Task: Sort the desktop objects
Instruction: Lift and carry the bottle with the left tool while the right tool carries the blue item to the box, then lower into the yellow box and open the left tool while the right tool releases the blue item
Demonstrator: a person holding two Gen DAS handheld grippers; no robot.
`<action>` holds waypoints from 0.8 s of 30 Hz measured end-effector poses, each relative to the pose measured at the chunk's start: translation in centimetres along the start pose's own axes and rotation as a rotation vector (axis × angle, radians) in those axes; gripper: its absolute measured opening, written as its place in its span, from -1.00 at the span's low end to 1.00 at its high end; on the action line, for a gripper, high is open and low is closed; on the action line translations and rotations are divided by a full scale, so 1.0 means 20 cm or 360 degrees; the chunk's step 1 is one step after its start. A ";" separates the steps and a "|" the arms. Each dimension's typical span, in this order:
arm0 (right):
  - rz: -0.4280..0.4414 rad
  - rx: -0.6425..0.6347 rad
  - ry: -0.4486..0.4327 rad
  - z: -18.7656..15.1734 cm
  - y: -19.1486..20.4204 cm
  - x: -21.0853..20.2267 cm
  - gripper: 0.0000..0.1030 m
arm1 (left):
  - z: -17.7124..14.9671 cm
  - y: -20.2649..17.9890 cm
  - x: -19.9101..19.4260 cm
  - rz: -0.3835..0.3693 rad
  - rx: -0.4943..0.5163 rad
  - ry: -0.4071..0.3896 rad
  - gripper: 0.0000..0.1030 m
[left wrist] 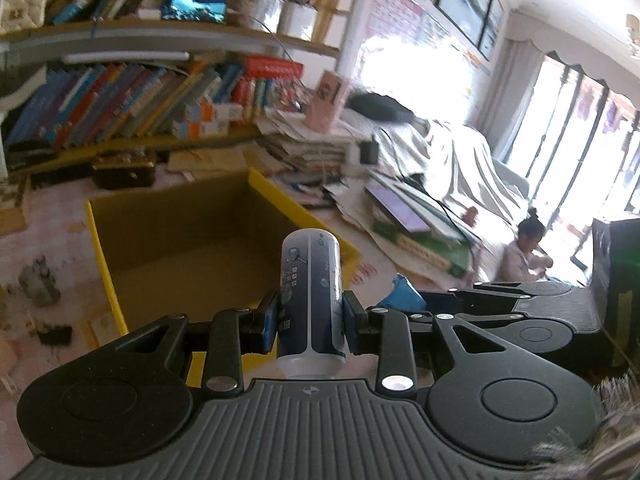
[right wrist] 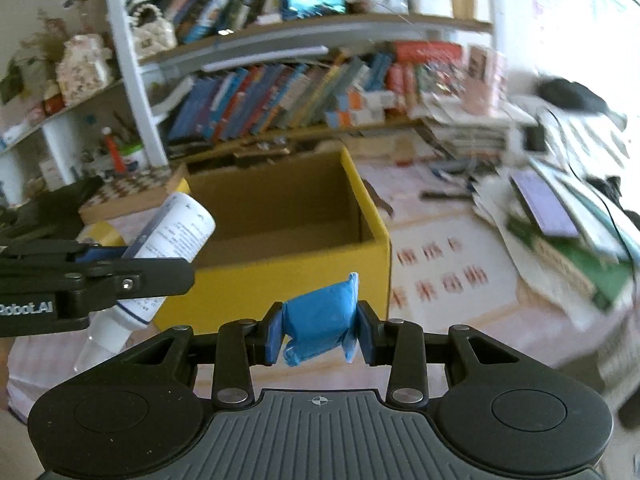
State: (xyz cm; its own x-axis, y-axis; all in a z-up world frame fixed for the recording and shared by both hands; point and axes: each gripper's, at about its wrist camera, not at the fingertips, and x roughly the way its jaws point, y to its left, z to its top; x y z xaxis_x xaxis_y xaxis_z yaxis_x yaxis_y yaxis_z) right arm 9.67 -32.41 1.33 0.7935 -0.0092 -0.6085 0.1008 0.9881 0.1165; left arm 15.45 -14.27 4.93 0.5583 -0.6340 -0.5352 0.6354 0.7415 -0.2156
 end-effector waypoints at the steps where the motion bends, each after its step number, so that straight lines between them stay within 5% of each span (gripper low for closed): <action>1: 0.0023 -0.0028 -0.0014 0.03 -0.01 0.01 -0.28 | 0.03 0.00 0.01 0.0024 -0.0004 -0.0017 -0.42; 12: 0.0243 -0.0318 -0.0050 0.27 -0.01 0.28 -0.28 | 0.19 0.07 0.20 0.0257 -0.0039 -0.0082 -0.42; 24: 0.0334 -0.0701 0.0150 0.42 0.09 0.72 -0.28 | 0.31 0.27 0.53 0.0454 -0.0005 0.0112 -0.42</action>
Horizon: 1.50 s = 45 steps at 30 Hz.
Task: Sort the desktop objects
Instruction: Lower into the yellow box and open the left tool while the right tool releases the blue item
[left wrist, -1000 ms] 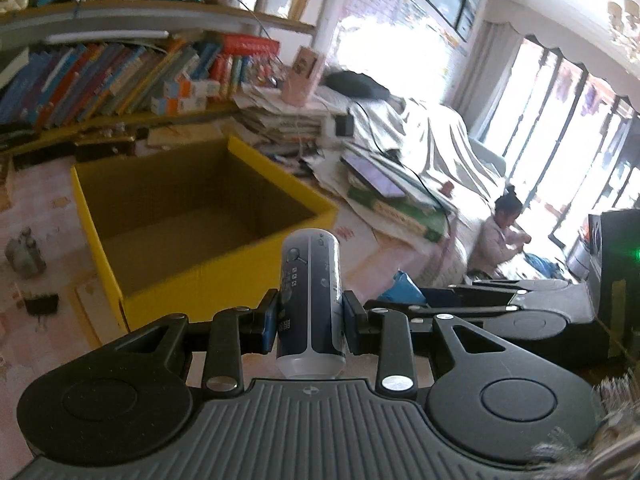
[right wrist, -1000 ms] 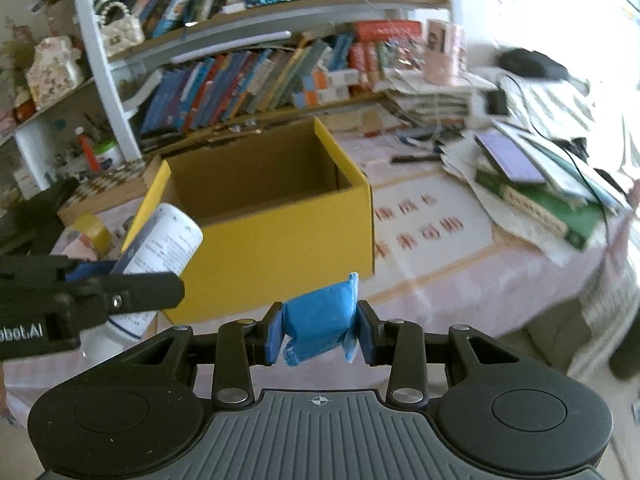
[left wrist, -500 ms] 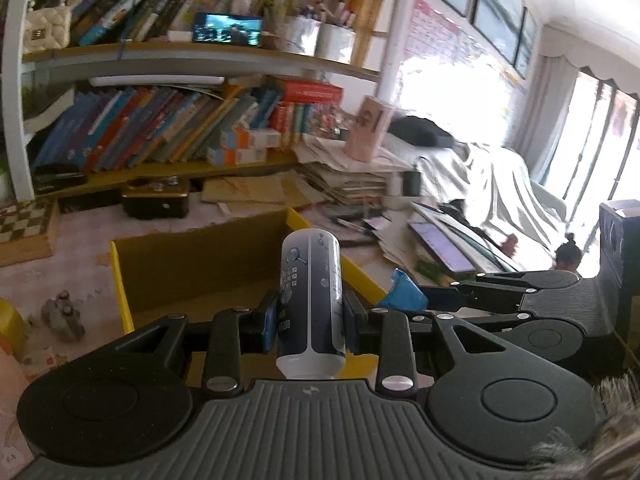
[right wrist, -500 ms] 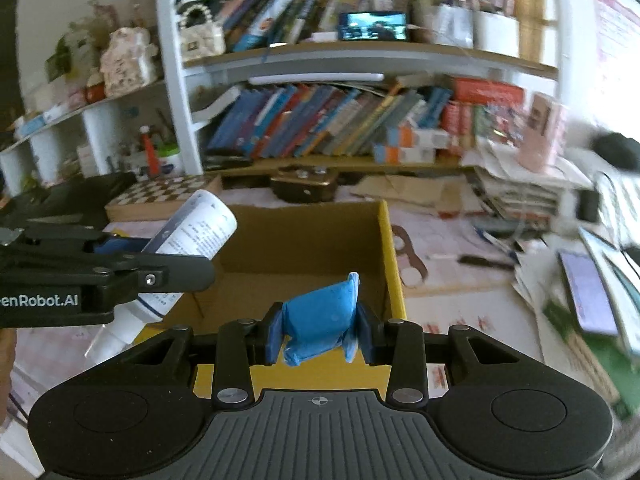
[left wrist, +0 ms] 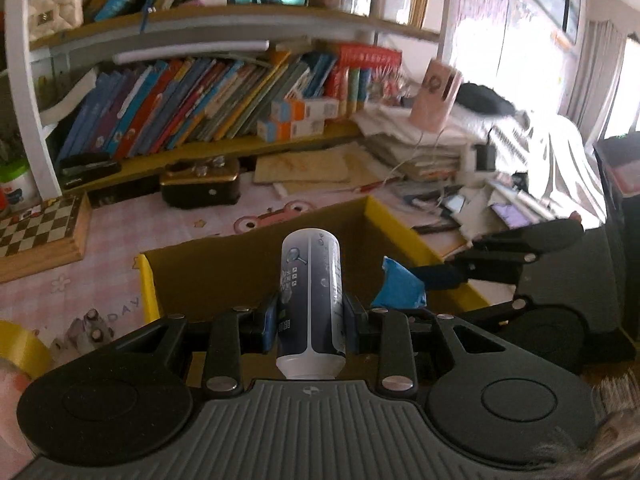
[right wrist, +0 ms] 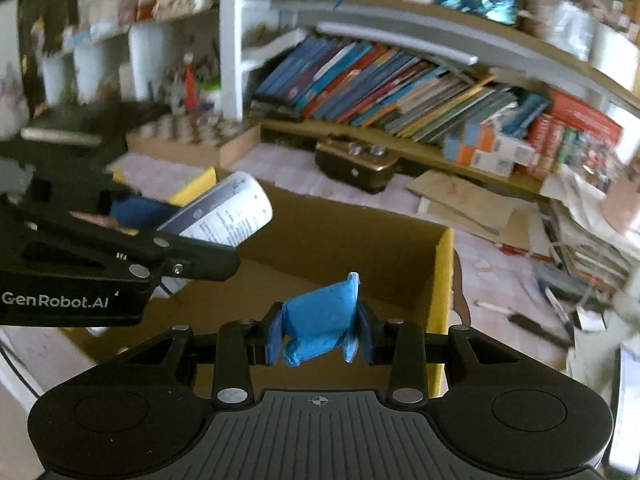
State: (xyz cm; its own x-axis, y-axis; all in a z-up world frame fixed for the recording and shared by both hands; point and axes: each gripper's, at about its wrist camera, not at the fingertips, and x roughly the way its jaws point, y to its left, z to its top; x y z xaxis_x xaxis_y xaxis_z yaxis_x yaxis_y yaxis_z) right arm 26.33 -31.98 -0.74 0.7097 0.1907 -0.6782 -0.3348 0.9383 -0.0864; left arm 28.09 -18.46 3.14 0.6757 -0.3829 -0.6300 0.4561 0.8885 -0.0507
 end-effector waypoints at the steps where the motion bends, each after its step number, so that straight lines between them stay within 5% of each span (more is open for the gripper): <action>1: 0.0010 -0.0031 0.0030 0.01 0.00 0.04 -0.28 | 0.01 0.01 0.04 0.0013 0.0017 0.0025 -0.42; 11: 0.0089 -0.0454 0.0399 0.11 0.08 0.40 -0.29 | 0.04 0.06 0.34 0.0124 0.0133 0.0314 -0.42; 18: 0.0094 -0.0497 0.0597 0.06 0.09 0.54 -0.29 | -0.01 0.10 0.42 0.0137 0.0101 0.0438 -0.42; 27: 0.0113 -0.0525 0.0616 0.06 0.09 0.55 -0.27 | -0.01 0.11 0.45 0.0150 0.0102 0.0481 -0.41; 35: 0.0055 -0.0492 0.0478 0.09 0.09 0.47 0.02 | 0.01 0.10 0.30 0.0186 0.0087 0.0237 0.26; 45: 0.0004 -0.0176 0.0091 0.12 -0.02 0.09 0.20 | 0.05 0.07 -0.12 0.0251 0.0042 -0.0152 0.69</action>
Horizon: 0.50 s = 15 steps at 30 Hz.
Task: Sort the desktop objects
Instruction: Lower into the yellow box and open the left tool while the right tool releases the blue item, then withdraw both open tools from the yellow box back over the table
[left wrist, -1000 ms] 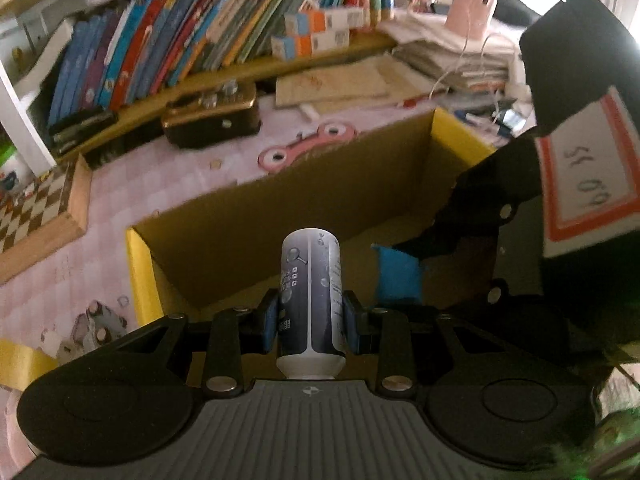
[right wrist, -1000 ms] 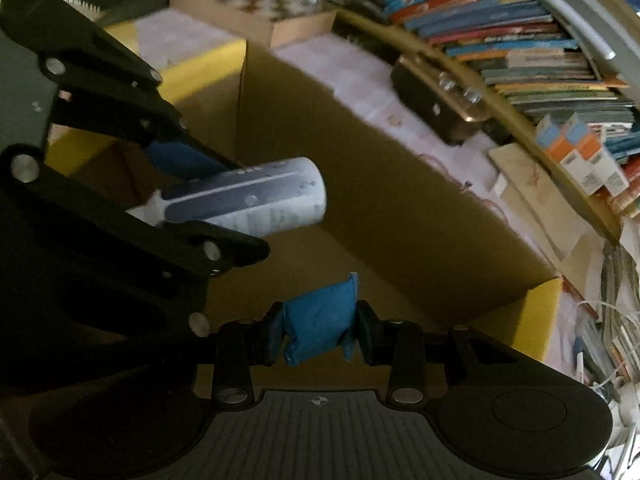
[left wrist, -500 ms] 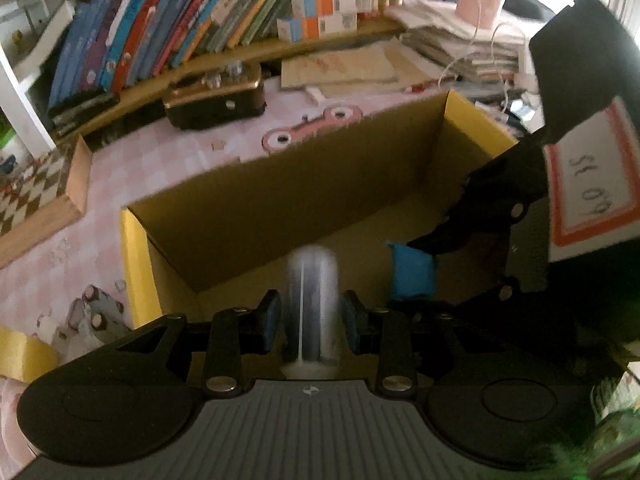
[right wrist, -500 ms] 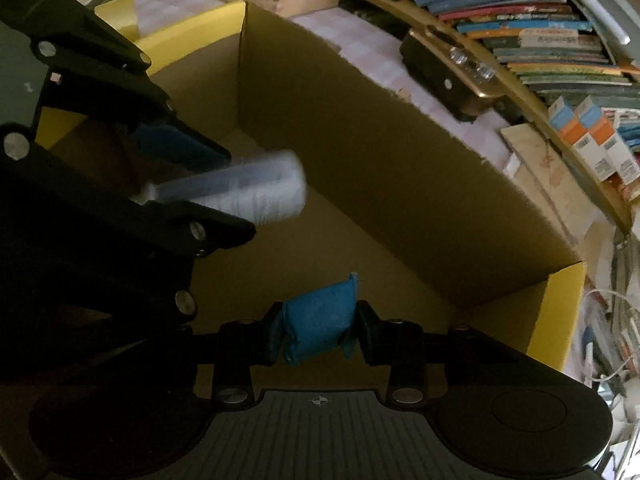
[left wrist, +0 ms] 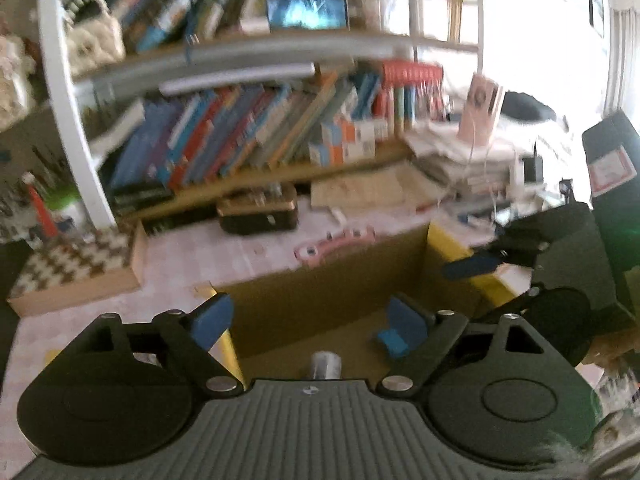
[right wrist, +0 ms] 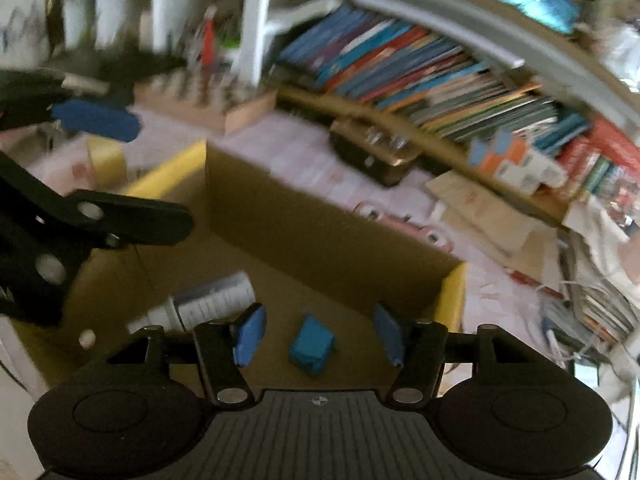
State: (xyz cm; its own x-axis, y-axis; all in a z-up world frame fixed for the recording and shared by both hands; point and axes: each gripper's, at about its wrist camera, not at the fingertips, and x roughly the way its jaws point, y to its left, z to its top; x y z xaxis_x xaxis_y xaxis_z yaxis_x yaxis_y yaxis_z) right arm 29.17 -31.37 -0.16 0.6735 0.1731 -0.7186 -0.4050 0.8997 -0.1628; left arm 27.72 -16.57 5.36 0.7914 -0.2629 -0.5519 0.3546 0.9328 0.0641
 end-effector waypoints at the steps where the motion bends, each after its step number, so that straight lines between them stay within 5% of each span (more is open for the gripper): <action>1: -0.0016 0.0033 -0.0047 -0.01 0.00 -0.04 0.28 | 0.00 0.00 -0.05 0.0011 -0.0011 -0.0042 0.77; 6: -0.0131 0.0175 -0.0279 -0.07 0.00 -0.23 0.43 | -0.06 -0.02 -0.26 0.0107 -0.0039 -0.0211 1.00; 15: -0.0411 0.0543 -0.0550 -0.25 0.01 -0.48 0.65 | -0.28 0.00 -0.51 0.0292 -0.0189 -0.0329 1.00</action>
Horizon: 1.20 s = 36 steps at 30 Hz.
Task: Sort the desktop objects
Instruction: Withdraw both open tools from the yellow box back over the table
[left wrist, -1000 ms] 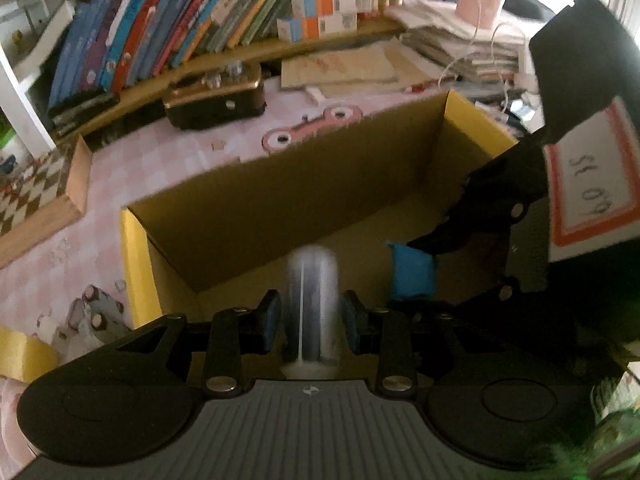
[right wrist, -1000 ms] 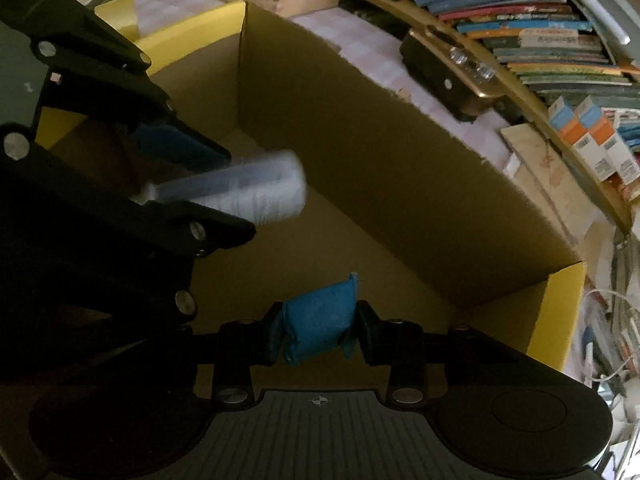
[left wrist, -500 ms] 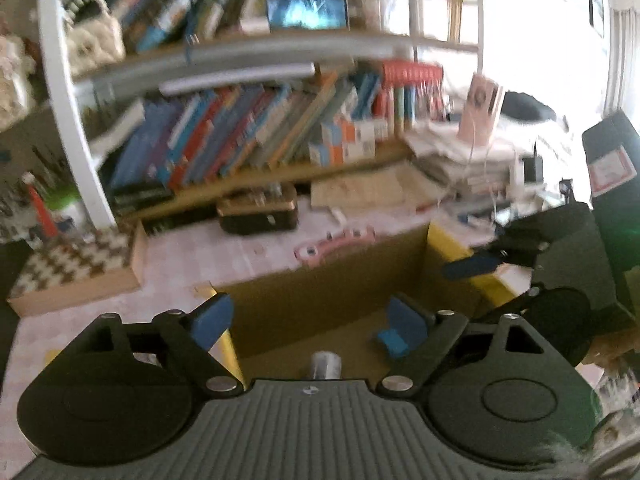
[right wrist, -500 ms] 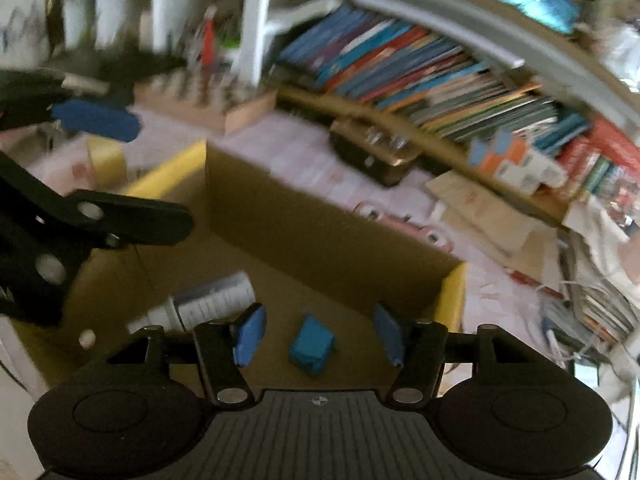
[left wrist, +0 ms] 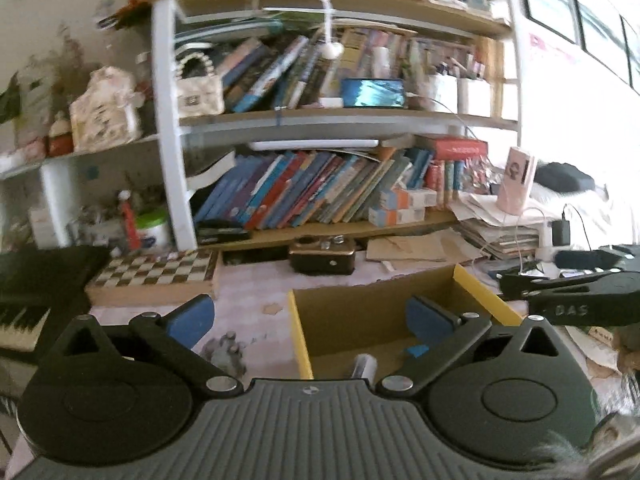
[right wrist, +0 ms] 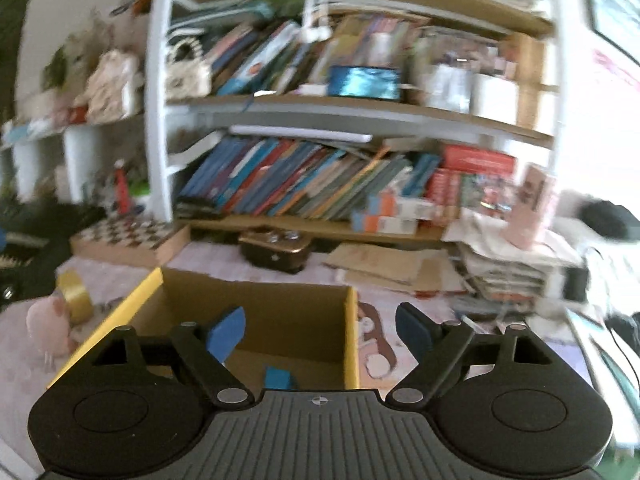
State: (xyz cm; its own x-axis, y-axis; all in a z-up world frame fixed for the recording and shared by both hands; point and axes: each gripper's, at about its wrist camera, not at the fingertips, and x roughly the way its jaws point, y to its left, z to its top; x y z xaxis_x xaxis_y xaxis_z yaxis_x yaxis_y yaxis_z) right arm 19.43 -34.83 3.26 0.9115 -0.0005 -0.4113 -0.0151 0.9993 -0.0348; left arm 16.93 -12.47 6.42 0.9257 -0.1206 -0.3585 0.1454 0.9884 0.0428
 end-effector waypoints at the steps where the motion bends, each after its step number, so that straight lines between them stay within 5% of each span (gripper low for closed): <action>1: -0.0030 0.0034 -0.0007 -0.02 0.00 -0.03 0.65 | -0.02 0.02 -0.02 0.0004 -0.0021 -0.0001 1.00; 16: -0.0290 0.0246 0.0089 -0.29 0.24 -0.31 0.65 | -0.25 0.26 -0.21 -0.0015 -0.0086 0.0043 1.00; 36: -0.0140 0.0209 0.0361 -0.50 0.81 -0.46 0.65 | -0.49 0.66 -0.37 -0.0067 -0.0081 0.0255 1.00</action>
State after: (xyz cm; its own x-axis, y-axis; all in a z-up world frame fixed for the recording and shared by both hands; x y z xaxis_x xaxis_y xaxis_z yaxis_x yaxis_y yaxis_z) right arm 6.73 -18.93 -2.56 0.7915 -0.0813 -0.6057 0.1270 0.9913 0.0330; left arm 8.57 2.36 0.57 0.8511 -0.1502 -0.5030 0.1614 0.9867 -0.0215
